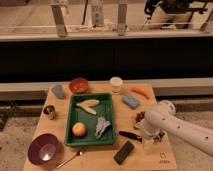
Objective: Wipe red bowl with brush
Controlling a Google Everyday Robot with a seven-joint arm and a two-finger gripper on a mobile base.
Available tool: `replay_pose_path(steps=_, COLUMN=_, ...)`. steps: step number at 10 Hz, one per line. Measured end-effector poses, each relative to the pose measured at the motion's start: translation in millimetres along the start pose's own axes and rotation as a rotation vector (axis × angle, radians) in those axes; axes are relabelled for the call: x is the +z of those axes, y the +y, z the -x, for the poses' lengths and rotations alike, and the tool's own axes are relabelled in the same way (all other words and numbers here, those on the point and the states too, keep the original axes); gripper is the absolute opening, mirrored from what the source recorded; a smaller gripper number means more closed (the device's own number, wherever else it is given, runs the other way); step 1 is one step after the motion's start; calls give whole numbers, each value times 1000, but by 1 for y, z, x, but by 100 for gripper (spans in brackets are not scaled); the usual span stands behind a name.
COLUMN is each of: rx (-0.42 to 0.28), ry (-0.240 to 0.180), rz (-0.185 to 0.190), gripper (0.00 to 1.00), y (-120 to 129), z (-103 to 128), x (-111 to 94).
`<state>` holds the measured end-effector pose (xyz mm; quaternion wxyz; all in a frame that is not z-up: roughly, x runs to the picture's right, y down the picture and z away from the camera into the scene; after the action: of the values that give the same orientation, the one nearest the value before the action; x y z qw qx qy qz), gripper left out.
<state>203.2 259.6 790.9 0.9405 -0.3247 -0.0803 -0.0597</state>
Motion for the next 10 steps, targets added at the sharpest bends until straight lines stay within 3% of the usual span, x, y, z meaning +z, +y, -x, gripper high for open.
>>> replay_pose_path(steps=6, rx=53, ry=-15, rz=53, gripper=78, y=1, z=-13, x=24)
replay_pose_path(steps=8, rx=62, ry=-20, rz=52, gripper=63, y=1, z=-15, x=24)
replay_pose_path(steps=10, rx=65, ry=-21, rz=49, gripper=42, y=0, z=-16, x=23)
